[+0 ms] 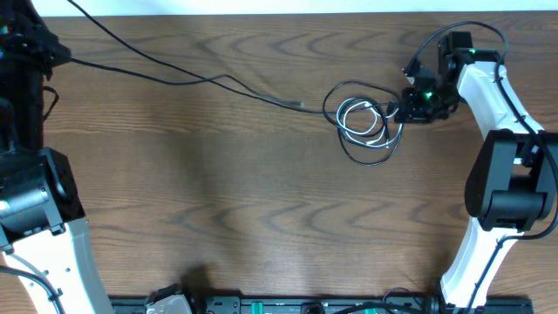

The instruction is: Untangle cables

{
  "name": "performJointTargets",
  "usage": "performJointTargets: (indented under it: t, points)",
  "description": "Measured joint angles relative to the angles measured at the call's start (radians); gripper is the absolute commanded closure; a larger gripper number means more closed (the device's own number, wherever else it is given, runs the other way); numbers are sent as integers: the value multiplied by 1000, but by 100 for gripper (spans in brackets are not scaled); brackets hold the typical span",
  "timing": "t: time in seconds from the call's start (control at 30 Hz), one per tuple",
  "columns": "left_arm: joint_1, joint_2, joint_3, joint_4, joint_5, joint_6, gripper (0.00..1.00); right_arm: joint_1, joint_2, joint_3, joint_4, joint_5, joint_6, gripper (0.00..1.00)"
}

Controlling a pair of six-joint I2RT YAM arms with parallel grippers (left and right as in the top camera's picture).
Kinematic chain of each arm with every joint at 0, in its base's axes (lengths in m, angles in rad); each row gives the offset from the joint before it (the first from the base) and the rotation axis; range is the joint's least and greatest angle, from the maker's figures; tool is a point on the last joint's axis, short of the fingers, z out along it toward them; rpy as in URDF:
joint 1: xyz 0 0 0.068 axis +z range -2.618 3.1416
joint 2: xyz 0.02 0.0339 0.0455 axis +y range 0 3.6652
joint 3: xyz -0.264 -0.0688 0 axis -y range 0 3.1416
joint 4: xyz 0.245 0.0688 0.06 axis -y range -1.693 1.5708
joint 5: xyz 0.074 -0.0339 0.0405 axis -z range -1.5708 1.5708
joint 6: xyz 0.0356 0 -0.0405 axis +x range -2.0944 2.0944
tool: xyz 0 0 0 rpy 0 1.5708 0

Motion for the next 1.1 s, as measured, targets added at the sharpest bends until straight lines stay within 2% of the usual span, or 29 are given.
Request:
performJointTargets:
  t: [0.07,0.13,0.17,0.23,0.3,0.33,0.47,0.73,1.1]
  points:
    - [0,-1,0,8,7,-3,93,1,0,0,0,2,-2,72]
    - [0,-3,0,24,14,-7,93,1,0,0,0,1,-2,57]
    - [0,-5,0,35,21,-11,93,0,0,0,0,-2,-9,43]
    - [0,-13,0,66,39,-29,93,1,0,0,0,-15,-25,27]
    - [0,-23,0,96,60,-49,93,3,0,2,-4,-25,-40,14]
    - [0,-31,0,113,69,-60,93,5,0,5,-10,-27,-46,12]
    - [0,-65,0,161,112,-119,93,15,5,78,-63,-31,-65,9]
    - [0,-111,0,202,162,-190,93,39,5,344,-133,-48,-80,3]
    - [0,-127,0,200,167,-209,93,206,5,347,-62,-125,-226,1]
